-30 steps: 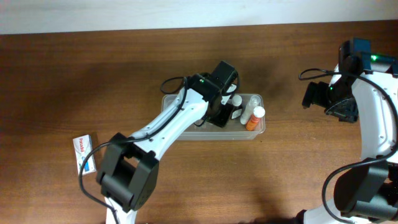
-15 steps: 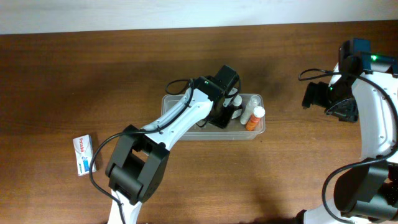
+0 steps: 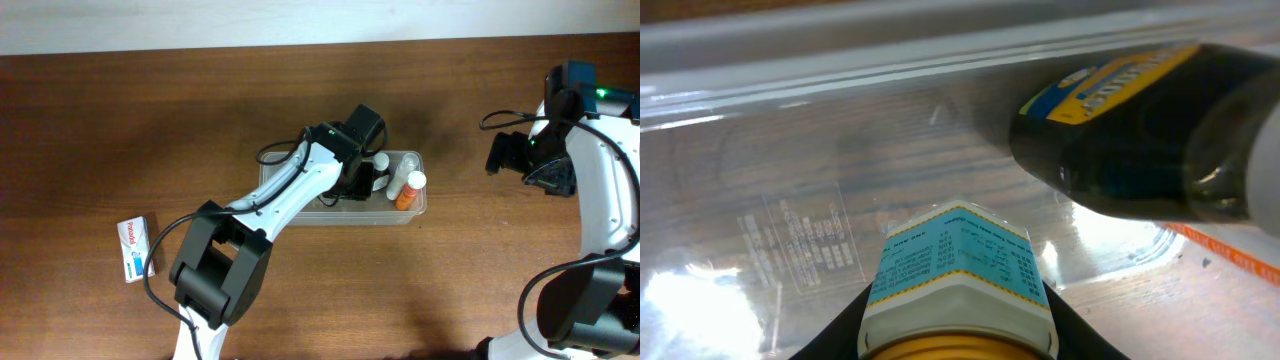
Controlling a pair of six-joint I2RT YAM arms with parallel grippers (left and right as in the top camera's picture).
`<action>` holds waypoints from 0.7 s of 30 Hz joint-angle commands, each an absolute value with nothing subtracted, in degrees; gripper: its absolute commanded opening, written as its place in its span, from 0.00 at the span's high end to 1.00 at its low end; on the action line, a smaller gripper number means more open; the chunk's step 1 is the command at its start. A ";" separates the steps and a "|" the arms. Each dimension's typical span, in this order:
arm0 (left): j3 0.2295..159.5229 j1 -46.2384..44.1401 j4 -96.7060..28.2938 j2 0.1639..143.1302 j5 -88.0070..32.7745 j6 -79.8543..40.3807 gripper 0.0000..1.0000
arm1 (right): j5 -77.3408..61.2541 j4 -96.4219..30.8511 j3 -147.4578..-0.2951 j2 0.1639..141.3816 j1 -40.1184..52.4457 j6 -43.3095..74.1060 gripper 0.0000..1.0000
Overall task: Pack container
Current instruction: 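Lower the gold-lidded jar into the container and open the left gripper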
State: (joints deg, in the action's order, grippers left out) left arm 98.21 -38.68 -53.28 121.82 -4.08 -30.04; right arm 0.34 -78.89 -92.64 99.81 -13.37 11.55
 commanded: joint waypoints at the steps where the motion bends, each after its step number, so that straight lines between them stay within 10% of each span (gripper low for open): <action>1: 98.28 -39.11 -53.06 121.93 -3.66 -34.35 0.99 | 0.62 -79.09 -92.14 99.94 -13.52 11.18 0.04; 21: 92.77 -40.73 -49.95 122.15 -5.37 -35.57 0.96 | 0.58 -79.33 -92.14 99.94 -13.52 11.20 0.04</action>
State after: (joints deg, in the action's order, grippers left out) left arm 93.67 -39.81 -50.11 121.82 -4.49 -35.00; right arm 0.34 -79.24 -92.64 99.81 -13.37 11.57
